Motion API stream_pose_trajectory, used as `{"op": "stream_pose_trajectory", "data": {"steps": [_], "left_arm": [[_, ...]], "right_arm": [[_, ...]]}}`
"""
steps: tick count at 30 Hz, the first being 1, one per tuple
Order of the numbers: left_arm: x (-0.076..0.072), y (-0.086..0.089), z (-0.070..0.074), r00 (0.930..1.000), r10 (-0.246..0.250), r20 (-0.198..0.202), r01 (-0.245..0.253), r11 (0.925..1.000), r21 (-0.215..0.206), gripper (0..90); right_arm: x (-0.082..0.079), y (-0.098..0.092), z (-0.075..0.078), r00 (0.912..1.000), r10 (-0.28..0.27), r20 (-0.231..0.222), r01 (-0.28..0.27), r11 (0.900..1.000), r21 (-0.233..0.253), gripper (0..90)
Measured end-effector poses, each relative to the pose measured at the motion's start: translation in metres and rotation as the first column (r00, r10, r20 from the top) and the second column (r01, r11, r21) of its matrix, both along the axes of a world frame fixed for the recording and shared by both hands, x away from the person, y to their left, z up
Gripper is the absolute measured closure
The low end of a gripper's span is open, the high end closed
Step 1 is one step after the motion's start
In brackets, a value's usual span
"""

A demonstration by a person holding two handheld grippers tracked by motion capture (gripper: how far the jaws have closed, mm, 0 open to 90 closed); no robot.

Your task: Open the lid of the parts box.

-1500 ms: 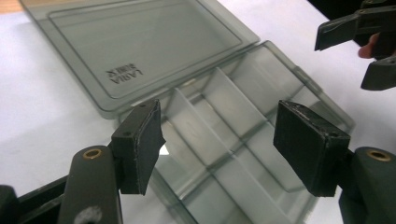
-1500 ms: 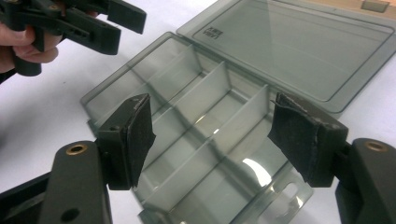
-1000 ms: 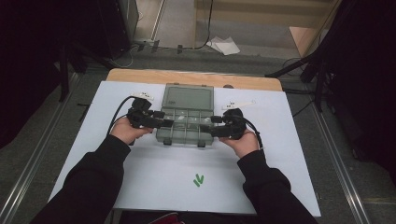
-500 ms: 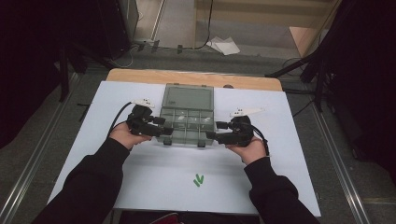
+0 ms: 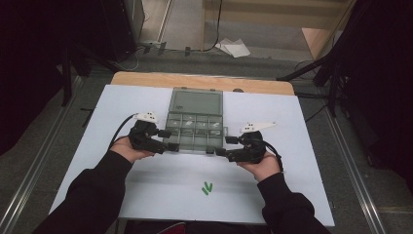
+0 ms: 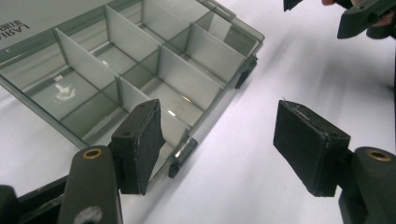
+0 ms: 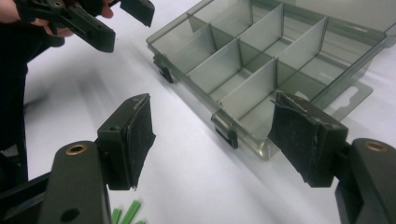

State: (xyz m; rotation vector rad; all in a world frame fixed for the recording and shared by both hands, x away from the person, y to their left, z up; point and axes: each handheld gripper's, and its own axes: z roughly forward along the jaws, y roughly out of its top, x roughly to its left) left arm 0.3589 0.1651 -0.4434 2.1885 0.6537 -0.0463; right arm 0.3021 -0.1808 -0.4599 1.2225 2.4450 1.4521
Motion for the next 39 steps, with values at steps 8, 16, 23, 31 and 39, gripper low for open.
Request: {"op": "stream_pose_trajectory", "data": {"steps": [8, 16, 23, 31, 39], "left_arm": [[-0.011, 0.006, -0.001, 0.9999, 0.005, 0.013, -0.005, 0.9997, -0.022, 31.7], [-0.024, 0.007, -0.005, 0.9992, -0.02, 0.034, 0.02, 0.9997, -0.015, 31.7], [-0.031, 0.011, -0.007, 0.9988, -0.013, 0.047, 0.014, 0.9997, -0.023, 31.7], [-0.042, 0.014, -0.013, 0.9986, -0.015, 0.05, 0.015, 0.9998, -0.013, 31.7], [-0.055, 0.025, -0.015, 0.9981, -0.017, 0.059, 0.017, 0.9999, 0.001, 31.7]], "right_arm": [[-0.011, -0.006, -0.001, 1.0, -0.001, 0.0, 0.001, 1.0, 0.004, 30.8], [-0.023, -0.009, -0.009, 1.0, 0.001, -0.005, -0.001, 1.0, 0.007, 30.9], [-0.034, -0.007, -0.008, 0.9999, 0.013, 0.005, -0.013, 1.0, 0.006, 31.0], [-0.039, -0.005, -0.009, 0.9995, 0.031, 0.002, -0.031, 1.0, 0.004, 31.0], [-0.043, -0.006, -0.01, 0.9995, 0.031, 0.002, -0.031, 1.0, 0.0, 31.0]]}}
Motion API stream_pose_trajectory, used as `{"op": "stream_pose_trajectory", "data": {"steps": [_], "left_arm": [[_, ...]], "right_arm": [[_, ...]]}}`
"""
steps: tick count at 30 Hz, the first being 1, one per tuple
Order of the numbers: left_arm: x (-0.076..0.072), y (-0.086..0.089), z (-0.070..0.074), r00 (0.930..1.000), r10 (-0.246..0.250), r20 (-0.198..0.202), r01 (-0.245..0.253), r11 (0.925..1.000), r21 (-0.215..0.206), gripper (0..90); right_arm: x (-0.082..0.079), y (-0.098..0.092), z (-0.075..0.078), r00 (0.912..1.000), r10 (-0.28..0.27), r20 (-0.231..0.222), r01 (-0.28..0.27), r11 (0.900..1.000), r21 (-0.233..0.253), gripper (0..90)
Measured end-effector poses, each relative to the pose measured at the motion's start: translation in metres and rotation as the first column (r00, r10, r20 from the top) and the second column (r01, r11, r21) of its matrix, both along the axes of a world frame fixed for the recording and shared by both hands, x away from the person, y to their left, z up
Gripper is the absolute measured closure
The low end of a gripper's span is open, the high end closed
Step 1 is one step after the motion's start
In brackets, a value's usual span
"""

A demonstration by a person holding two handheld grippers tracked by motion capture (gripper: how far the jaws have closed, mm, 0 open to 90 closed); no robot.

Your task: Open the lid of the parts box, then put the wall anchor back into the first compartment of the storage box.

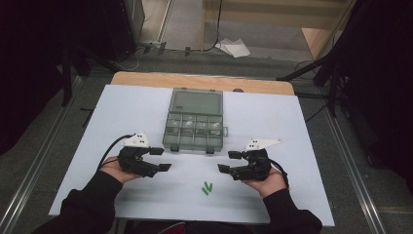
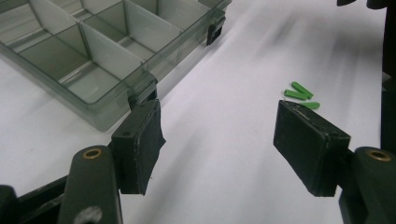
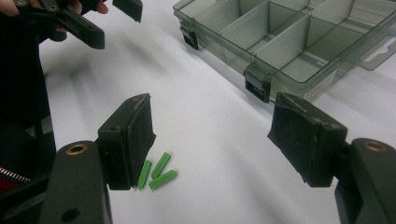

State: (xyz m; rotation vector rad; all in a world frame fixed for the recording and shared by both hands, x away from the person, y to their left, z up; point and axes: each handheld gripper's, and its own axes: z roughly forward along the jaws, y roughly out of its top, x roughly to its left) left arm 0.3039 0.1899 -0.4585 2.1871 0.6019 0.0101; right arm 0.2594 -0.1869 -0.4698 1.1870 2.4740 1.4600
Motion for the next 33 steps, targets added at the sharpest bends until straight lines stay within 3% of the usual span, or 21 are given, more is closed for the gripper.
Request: {"op": "stream_pose_trajectory", "data": {"steps": [11, 22, 33], "left_arm": [[-0.007, 0.015, -0.005, 0.9999, 0.008, -0.015, -0.007, 0.9994, 0.035, 31.7], [-0.012, 0.024, -0.005, 0.9998, 0.017, -0.009, -0.016, 0.9993, 0.034, 31.7], [-0.014, 0.027, -0.005, 0.9998, 0.021, -0.002, -0.02, 0.9994, 0.029, 31.7]], "right_arm": [[-0.003, -0.003, -0.001, 0.9997, -0.024, 0.007, 0.024, 1.0, 0.001, 31.2], [-0.006, -0.003, -0.002, 0.9993, -0.034, 0.014, 0.034, 0.999, -0.005, 32.3], [-0.01, 0.009, -0.007, 0.9997, -0.02, 0.012, 0.02, 0.999, -0.034, 34.4]]}}
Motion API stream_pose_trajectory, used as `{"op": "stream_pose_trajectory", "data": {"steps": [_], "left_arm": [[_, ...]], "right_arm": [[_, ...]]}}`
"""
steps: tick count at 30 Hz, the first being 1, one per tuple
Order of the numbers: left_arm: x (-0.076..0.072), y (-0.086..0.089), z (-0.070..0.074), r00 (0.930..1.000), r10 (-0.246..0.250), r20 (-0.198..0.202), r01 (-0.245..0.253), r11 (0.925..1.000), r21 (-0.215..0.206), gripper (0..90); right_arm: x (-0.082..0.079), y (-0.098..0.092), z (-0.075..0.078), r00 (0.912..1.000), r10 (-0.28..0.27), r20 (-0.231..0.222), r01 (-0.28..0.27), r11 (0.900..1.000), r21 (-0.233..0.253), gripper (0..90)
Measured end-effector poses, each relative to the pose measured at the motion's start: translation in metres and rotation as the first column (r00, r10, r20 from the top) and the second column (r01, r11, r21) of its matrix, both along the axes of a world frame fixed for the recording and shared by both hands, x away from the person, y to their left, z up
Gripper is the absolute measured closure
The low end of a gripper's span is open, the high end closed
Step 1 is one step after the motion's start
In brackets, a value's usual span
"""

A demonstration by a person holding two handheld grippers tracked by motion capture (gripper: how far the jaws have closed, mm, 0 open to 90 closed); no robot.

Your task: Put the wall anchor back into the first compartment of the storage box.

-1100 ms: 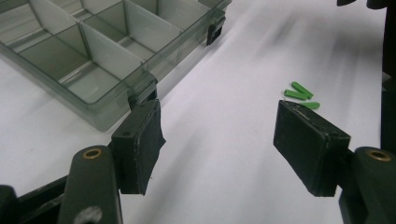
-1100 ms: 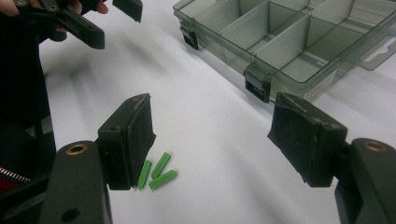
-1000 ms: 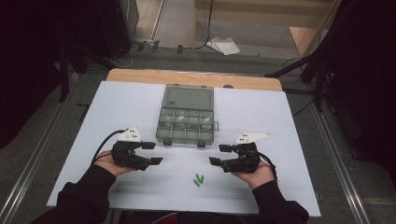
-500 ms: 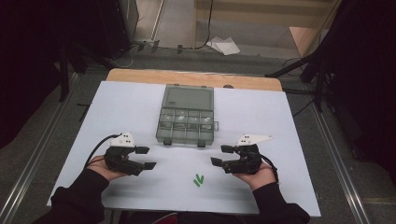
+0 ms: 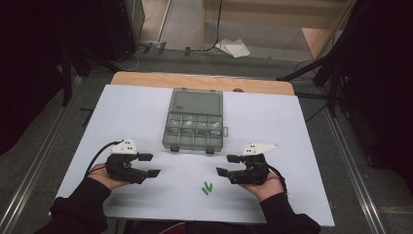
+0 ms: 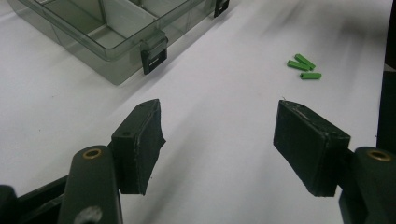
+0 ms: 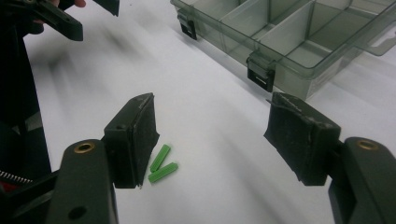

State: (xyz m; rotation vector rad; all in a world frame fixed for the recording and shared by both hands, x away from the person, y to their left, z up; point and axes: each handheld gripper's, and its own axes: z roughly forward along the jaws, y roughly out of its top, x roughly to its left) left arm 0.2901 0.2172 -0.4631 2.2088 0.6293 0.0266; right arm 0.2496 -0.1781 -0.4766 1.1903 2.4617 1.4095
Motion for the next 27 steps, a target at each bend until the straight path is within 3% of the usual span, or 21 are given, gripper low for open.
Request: {"op": "stream_pose_trajectory", "data": {"steps": [23, 25, 27], "left_arm": [[0.002, -0.002, 0.0, 1.0, -0.01, -0.001, 0.01, 0.9999, -0.005, 31.7], [0.003, -0.002, 0.001, 0.9998, -0.018, -0.006, 0.018, 0.9996, 0.022, 31.7], [0.004, -0.004, 0.0, 0.9999, -0.012, -0.003, 0.012, 0.9999, -0.009, 31.7]], "right_arm": [[-0.004, 0.027, -0.012, 0.9996, 0.017, -0.024, -0.018, 0.999, -0.03, 39.7], [-0.005, 0.029, -0.013, 0.9996, 0.025, -0.017, -0.025, 0.999, -0.037, 40.4], [-0.007, 0.034, -0.017, 0.9992, 0.028, -0.028, -0.03, 0.998, -0.047, 40.8]]}}
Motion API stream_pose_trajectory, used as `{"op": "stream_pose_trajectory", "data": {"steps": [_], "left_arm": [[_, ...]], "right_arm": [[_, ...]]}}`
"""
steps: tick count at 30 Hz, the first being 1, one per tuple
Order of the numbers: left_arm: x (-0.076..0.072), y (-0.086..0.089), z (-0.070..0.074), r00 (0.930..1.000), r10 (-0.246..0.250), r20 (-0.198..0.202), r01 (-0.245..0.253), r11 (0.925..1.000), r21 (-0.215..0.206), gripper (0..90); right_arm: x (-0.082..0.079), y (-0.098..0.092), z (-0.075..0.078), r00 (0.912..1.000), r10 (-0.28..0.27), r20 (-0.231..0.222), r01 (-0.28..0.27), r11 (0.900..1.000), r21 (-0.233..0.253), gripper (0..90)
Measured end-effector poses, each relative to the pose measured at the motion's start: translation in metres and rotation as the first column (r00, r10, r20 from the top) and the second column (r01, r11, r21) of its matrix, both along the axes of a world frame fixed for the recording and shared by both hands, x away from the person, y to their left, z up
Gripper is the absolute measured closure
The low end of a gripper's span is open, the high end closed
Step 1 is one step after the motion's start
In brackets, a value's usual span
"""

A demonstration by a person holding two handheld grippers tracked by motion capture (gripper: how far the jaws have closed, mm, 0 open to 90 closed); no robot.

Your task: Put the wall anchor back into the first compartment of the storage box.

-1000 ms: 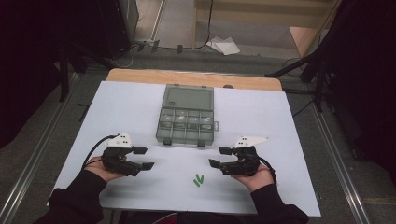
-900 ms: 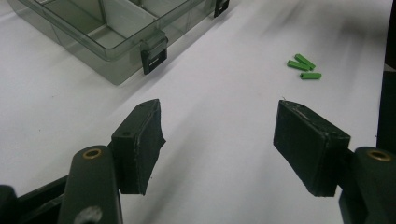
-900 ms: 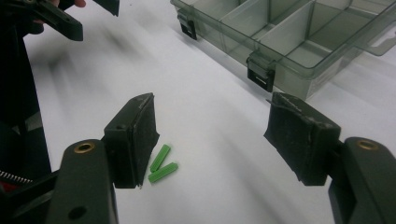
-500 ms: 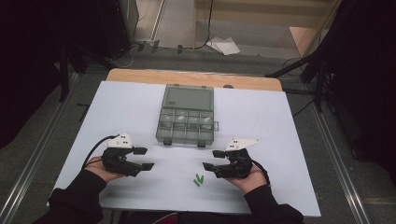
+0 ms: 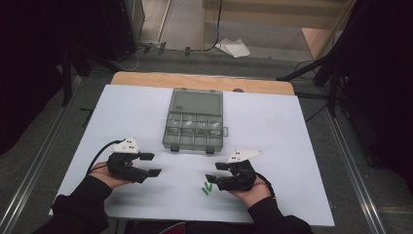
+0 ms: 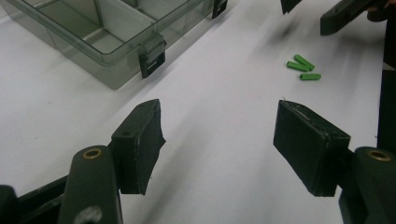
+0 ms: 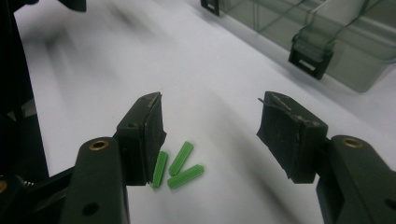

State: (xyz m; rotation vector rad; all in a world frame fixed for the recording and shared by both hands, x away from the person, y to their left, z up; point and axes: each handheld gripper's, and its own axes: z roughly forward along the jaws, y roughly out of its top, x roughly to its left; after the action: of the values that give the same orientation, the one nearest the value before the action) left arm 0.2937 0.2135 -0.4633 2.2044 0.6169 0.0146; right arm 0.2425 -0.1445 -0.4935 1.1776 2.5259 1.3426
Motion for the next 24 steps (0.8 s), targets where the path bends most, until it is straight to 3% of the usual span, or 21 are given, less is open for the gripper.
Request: {"op": "stream_pose_trajectory", "data": {"steps": [10, 17, 24], "left_arm": [[0.001, -0.002, 0.0, 0.9999, -0.011, 0.002, 0.011, 0.9999, 0.005, 31.7], [0.0, -0.005, 0.001, 0.9996, -0.028, 0.007, 0.028, 0.9995, 0.014, 31.7], [0.001, -0.005, -0.001, 0.9998, -0.018, 0.006, 0.018, 0.9998, 0.009, 31.7]], "right_arm": [[-0.004, 0.009, -0.006, 0.9998, 0.011, -0.014, -0.011, 1.0, -0.027, 43.9], [-0.006, 0.014, -0.01, 0.9996, 0.004, -0.029, -0.006, 0.999, -0.045, 55.5], [-0.008, 0.019, -0.014, 0.9992, 0.015, -0.037, -0.017, 0.998, -0.055, 57.8]]}}
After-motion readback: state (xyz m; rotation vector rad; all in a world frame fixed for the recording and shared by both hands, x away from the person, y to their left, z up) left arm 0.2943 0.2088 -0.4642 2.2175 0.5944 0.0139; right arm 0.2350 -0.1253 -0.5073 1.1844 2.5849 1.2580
